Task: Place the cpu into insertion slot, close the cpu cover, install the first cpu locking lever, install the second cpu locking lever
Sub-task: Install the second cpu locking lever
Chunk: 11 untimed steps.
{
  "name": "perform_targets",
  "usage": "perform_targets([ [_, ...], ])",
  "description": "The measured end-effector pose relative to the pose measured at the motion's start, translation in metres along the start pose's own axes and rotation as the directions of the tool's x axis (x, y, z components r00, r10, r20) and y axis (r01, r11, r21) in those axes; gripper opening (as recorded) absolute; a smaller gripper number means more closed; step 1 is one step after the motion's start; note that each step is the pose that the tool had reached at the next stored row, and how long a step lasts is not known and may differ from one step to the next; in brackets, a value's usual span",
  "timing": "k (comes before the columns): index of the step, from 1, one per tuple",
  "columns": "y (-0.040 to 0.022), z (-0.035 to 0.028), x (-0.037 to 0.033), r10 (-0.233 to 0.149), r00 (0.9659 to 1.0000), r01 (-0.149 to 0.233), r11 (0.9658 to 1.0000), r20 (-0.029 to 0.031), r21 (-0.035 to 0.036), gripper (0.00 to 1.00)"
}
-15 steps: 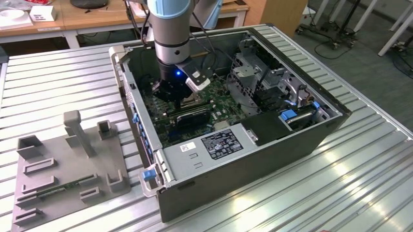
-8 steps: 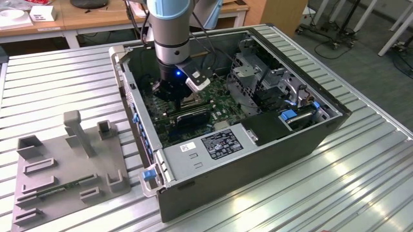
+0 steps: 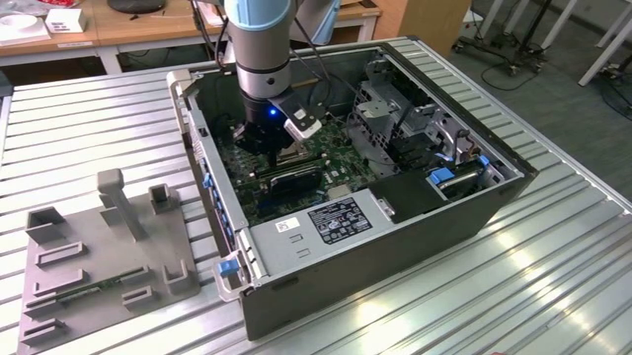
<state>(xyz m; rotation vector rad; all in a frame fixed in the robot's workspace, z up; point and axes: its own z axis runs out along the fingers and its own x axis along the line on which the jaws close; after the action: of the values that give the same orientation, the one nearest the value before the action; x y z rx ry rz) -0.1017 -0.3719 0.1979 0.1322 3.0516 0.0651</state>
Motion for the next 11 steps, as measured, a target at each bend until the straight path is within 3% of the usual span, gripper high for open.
perform_targets([
  [4, 0.0001, -0.0022, -0.0002, 0.000, 1.0000, 0.000, 1.0000, -0.0001, 0.0000, 0.11],
  [11, 0.0010, -0.0186, -0.0015, 0.000, 1.0000, 0.000, 1.0000, -0.0010, 0.0002, 0.11],
])
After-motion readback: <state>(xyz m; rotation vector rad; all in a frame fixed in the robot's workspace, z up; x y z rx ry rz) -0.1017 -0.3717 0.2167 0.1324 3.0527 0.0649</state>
